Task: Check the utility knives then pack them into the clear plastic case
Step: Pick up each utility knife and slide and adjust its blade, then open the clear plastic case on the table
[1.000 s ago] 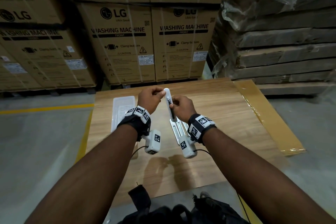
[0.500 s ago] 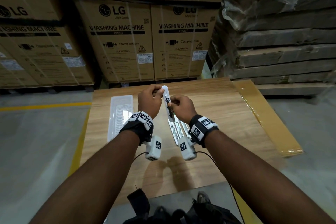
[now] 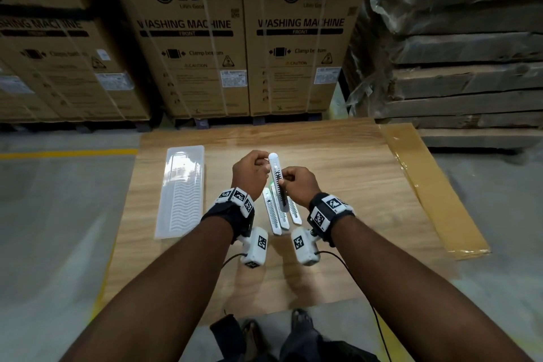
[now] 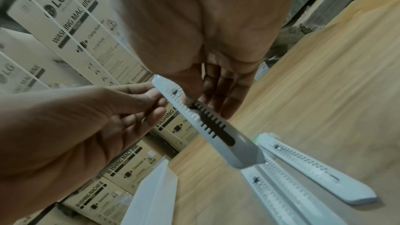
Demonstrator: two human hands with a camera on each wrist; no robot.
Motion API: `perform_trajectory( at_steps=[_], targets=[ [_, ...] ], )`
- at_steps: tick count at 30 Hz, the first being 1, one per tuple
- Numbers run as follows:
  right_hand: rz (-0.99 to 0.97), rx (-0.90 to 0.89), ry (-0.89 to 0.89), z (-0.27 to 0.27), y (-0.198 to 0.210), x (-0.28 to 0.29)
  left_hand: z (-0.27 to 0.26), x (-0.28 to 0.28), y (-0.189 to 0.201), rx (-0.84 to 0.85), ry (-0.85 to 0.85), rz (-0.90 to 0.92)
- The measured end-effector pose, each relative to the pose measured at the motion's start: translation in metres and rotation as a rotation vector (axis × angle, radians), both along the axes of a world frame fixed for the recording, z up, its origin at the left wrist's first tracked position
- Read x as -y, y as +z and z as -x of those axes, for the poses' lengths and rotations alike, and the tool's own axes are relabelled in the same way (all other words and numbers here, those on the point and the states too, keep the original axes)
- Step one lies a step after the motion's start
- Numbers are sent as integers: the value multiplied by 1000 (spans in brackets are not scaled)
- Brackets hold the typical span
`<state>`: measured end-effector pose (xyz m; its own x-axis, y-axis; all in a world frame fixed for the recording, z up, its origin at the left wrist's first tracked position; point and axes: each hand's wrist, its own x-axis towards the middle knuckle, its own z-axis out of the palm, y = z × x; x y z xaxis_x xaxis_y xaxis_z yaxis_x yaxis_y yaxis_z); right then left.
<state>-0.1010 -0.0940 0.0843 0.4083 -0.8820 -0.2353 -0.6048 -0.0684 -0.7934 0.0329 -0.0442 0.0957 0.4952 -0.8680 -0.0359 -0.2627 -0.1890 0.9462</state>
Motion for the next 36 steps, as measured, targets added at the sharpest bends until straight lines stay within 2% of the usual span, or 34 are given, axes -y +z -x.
perform_trajectory(
  at_steps=[4,6,9,15,20,30,36],
  targets=[
    [-13,-115,45,19,-23,13,11,10,-24,-21,-74,-131],
    [-39,-147,25,28,-39,20,20,12,-33,-67,-126,-178],
    [-89,-182,-33,39,-60,30,30,13,-49,-35,-221,-225],
    [-164,-278,-61,54,-97,51,35,14,-84,10,-108,-359],
    [-224,-269,-69,57,-119,60,30,7,-101,-5,-48,-432],
    [-244,-218,-129,47,-135,67,15,-17,-95,-13,73,-467],
    [-246,-255,-149,43,-119,62,-2,-37,-73,-31,123,-429]
  ],
)
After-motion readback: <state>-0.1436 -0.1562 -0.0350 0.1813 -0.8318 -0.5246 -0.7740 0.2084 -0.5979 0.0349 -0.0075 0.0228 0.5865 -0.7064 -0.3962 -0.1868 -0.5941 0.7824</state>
